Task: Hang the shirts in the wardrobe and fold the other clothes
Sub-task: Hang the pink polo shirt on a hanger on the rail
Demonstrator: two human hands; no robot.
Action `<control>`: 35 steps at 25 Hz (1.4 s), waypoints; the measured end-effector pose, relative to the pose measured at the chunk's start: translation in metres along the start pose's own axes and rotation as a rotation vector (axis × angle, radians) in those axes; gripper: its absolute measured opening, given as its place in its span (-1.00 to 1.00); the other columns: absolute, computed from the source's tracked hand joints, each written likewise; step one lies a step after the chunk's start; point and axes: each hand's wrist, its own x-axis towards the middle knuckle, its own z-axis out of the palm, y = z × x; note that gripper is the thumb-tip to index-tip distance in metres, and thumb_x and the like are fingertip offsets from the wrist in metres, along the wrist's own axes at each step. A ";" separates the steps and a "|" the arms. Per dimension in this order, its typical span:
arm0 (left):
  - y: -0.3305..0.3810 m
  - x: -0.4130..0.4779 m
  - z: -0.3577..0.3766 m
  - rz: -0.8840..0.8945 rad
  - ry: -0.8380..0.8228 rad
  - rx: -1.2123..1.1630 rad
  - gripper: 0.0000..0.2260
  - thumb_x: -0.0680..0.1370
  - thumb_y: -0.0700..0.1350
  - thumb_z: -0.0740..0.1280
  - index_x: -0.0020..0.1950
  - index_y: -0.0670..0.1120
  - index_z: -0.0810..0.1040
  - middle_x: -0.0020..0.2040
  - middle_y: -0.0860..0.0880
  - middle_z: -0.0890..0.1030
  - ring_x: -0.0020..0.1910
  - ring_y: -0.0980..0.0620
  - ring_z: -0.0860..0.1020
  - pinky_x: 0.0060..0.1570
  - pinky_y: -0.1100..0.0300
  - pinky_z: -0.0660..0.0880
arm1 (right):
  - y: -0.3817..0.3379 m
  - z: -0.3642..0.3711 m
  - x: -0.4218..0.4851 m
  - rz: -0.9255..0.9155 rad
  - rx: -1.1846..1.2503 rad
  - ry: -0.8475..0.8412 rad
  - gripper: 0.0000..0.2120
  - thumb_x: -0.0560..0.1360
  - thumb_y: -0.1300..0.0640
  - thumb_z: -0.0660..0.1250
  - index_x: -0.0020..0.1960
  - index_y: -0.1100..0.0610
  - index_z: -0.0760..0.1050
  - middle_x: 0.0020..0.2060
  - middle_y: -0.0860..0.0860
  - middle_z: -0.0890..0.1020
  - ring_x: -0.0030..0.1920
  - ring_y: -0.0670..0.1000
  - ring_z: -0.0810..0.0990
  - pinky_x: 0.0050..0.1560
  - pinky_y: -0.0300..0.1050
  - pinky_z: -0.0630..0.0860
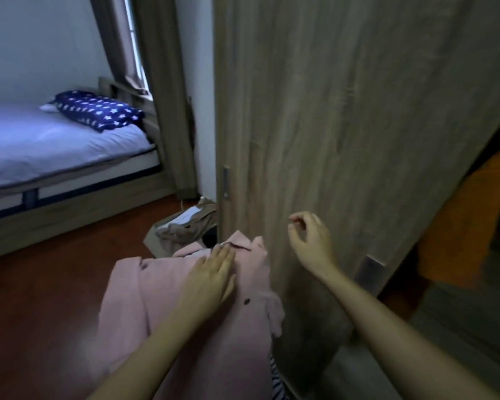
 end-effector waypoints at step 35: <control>-0.134 0.071 -0.034 -0.166 -0.379 0.073 -0.69 0.48 -0.15 0.28 0.22 -0.03 0.39 0.14 -0.05 0.54 0.11 -0.07 0.50 -0.09 0.13 0.30 | -0.052 0.043 0.023 -0.363 -0.730 -0.530 -0.62 0.56 0.29 0.09 0.37 0.16 0.33 0.22 0.09 0.39 0.18 0.14 0.36 0.07 -0.01 0.44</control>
